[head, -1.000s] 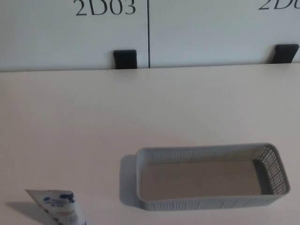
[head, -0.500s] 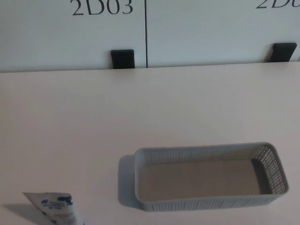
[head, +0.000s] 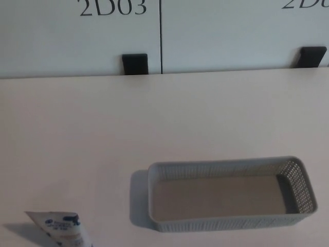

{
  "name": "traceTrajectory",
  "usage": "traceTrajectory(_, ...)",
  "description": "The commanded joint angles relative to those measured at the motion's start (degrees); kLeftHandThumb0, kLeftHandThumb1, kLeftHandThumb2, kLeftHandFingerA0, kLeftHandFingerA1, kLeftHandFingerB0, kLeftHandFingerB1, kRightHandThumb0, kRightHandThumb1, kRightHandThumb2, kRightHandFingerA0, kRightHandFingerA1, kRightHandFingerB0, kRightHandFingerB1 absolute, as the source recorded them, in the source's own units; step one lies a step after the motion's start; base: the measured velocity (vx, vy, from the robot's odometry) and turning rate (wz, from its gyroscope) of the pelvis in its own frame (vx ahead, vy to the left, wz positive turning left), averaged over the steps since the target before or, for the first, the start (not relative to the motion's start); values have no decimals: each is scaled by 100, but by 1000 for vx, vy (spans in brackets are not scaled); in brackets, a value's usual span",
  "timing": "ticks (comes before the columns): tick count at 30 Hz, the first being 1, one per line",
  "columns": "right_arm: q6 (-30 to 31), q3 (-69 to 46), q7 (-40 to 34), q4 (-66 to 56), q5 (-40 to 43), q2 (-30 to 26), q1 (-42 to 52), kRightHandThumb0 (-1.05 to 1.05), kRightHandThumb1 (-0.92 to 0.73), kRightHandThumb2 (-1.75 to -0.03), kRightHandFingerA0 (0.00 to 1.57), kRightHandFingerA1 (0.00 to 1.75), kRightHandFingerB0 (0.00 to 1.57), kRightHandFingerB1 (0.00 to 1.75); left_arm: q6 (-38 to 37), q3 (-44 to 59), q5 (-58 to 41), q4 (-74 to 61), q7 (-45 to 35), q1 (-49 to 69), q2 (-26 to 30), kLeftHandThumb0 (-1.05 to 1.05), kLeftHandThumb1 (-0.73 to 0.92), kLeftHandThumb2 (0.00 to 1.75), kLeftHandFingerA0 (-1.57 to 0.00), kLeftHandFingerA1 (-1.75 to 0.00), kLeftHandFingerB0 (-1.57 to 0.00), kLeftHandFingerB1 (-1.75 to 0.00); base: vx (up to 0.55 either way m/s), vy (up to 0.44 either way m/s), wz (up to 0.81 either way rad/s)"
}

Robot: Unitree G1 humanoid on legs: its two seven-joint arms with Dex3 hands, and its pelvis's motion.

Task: The robot walks towards a table in front, picks a shampoo with left hand and puts it in a small grey container

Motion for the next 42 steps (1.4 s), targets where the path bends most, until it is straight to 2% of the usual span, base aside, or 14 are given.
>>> traceTrajectory(1, 120, -12, -38, 26, -30, 15, -13, -28, -70, -61, 54, 41, 36, 34, -140, -428, 823, 358, 395, -211, -178, -23, 39, 58, -8, -32, -7, -19, 0, 0, 0)
traceTrajectory(14, 105, 5, 53, 42, -70, -25, -64, -29, -70, -61, 51, 40, 36, 33, -402, -1054, 1340, 600, 571, -627, -545, -24, 39, 54, -6, -29, -6, -23, 0, 0, 0)
traceTrajectory(15, 115, 8, 55, 56, -77, -24, -71, -29, -70, -61, 50, 40, 36, 34, -398, -1087, 1359, 600, 572, -628, -556, -26, 26, 68, 0, -37, 0, -31, 0, 0, 0)
traceTrajectory(20, 152, 15, 80, 79, -101, -11, -96, -29, -70, -61, 50, 40, 36, 34, -374, -1142, 1341, 541, 551, -556, -582, -27, 38, 54, -5, -28, -6, -23, 0, 0, 0)
traceTrajectory(21, 158, 6, 97, 79, -92, -7, -81, -29, -71, -62, 49, 40, 36, 34, -415, -1147, 1341, 535, 529, -511, -597, -28, 26, 67, 0, -35, -2, -30, 0, 0, 0)
traceTrajectory(22, 141, -8, 113, 67, -75, -7, -70, -28, -71, -62, 49, 40, 36, 34, -404, -1157, 1349, 514, 539, -495, -602, -28, 39, 52, -5, -29, -5, -25, 0, 0, 0)
traceTrajectory(25, 89, 6, 142, 10, -79, -19, -30, -30, -72, -62, 50, 40, 36, 34, -534, -1171, 1326, 527, 430, -416, -635, -28, 37, 59, -5, -28, -6, -20, 0, 0, 0)
traceTrajectory(26, 92, 6, 149, -2, -77, -17, -21, -30, -72, -62, 51, 40, 37, 34, -610, -1185, 1351, 466, 404, -330, -624, -28, 26, 67, -1, -36, -1, -29, 0, 0, 0)
traceTrajectory(27, 89, 3, 153, -12, -73, -17, -18, -30, -72, -62, 51, 40, 37, 34, -649, -1196, 1380, 410, 413, -283, -612, -28, 26, 67, -1, -36, -1, -29, 0, 0, 0)
traceTrajectory(28, 78, 21, 137, -24, -92, -20, -13, -30, -72, -62, 51, 40, 37, 34, -723, -1215, 1379, 297, 316, -130, -569, -28, 37, 52, -5, -29, -5, -24, 0, 0, 0)
traceTrajectory(38, 107, -1, 213, -13, -73, -1, -66, -30, -72, -62, 51, 40, 37, 34, -1187, -1266, 1519, 226, 138, 324, -342, -31, 38, 53, -5, -28, -4, -24, 0, 0, 0)
traceTrajectory(39, 110, 1, 173, -1, -85, 0, -73, -30, -71, -62, 52, 40, 38, 34, -1224, -1282, 1623, 145, 178, 439, -252, -33, 27, 66, -2, -33, -2, -25, 0, 0, 0)
traceTrajectory(40, 111, -17, 181, 20, -74, -1, -84, -30, -71, -62, 49, 39, 37, 34, -1342, -1264, 1591, 200, 109, 461, -230, -27, 39, 54, -4, -28, -3, -22, 0, 0, 0)
traceTrajectory(42, 113, -30, 189, 30, -67, -5, -102, -30, -71, -62, 49, 39, 37, 34, -1403, -1272, 1563, 230, 87, 452, -216, -27, 39, 54, -4, -28, -3, -22, 0, 0, 0)
